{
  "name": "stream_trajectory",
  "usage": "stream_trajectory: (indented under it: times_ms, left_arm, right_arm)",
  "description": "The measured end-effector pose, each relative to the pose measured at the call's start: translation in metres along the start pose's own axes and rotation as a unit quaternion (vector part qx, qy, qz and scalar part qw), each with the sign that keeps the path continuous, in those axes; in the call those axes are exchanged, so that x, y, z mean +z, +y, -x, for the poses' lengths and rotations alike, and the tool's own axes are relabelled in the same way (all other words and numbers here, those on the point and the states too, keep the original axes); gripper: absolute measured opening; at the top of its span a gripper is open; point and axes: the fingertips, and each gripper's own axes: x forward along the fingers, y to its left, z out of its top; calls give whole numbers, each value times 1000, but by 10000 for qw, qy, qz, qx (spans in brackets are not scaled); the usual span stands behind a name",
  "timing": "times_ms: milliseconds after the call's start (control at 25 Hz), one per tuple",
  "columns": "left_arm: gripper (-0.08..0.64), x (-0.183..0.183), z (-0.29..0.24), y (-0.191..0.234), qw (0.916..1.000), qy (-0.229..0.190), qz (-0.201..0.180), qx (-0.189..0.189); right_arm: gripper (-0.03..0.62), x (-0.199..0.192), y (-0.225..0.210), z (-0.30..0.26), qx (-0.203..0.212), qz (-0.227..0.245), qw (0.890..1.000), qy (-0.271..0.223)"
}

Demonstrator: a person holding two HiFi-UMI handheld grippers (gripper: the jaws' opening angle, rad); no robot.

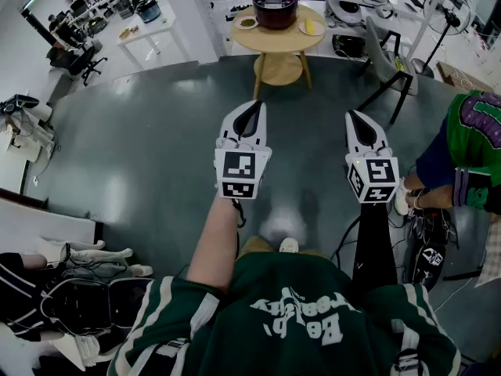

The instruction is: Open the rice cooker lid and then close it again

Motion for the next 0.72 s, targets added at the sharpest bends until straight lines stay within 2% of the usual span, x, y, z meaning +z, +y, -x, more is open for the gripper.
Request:
stream_trajectory:
  times_ms: [200,360,560,720]
  left_arm:
    - [0,-2,-1,-3,10000,5,-35,58]
    - [0,2,-10,7,9997,-113,50,201]
    - [97,-1,-15,10,9997,-99,143,145]
    - [117,-9,-32,14,9997,-80,192,87]
  right_arm:
    - [4,-11,-6,2,17,-60,10000,13]
    - [5,-17,-25,-8,-261,-52,9996,80]
    - [6,-15,-38,-8,-362,-156,9992,35]
    - [64,-18,-40,-24,-308,-164,9994,-7]
